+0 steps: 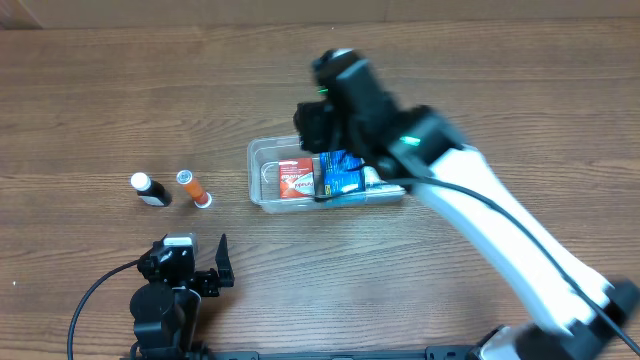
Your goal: Pack container
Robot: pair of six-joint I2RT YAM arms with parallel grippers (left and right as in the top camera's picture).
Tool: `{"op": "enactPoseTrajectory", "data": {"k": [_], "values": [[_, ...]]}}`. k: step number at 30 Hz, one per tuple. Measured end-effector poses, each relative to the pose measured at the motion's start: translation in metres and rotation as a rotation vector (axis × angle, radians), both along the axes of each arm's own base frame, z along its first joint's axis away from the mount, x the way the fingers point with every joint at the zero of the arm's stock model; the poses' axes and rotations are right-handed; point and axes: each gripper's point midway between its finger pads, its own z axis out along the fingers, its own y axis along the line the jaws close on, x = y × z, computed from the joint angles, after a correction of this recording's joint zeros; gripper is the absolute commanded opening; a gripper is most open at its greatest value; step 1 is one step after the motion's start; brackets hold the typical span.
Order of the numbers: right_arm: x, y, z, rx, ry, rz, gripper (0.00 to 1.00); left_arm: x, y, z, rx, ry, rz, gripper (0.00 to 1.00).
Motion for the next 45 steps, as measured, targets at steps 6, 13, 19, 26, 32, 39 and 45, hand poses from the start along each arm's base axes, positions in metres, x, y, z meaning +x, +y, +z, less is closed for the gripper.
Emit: {"op": "enactPoseTrajectory", "data": {"k": [6,13,19,26,32,39,45], "values": [[-0.001,-0.104,0.059,0.072,-0.059,-0.250,1.00,0.009,0.001,0.022,0.007,-0.101,-0.001,1.00],[0.006,-0.205,0.044,0.027,0.028,-0.522,1.00,0.014,-0.009,0.044,-0.008,-0.191,-0.053,1.00],[-0.003,-0.227,0.033,-0.002,0.093,-0.580,1.00,0.007,-0.012,0.128,-0.020,-0.219,-0.065,1.00],[-0.003,-0.227,0.031,-0.004,0.097,-0.580,1.00,0.068,-0.006,0.153,-0.074,0.252,-0.044,1.00],[-0.003,-0.227,0.031,-0.004,0.098,-0.580,1.00,0.135,-0.001,0.169,-0.096,0.482,-0.034,1.00],[-0.003,-0.227,0.031,-0.004,0.098,-0.580,1.00,0.145,0.008,0.129,-0.137,0.678,0.046,1.00],[-0.003,-0.227,0.031,-0.004,0.098,-0.580,1.00,0.118,0.071,0.117,-0.250,0.753,0.386,1.00]]}}
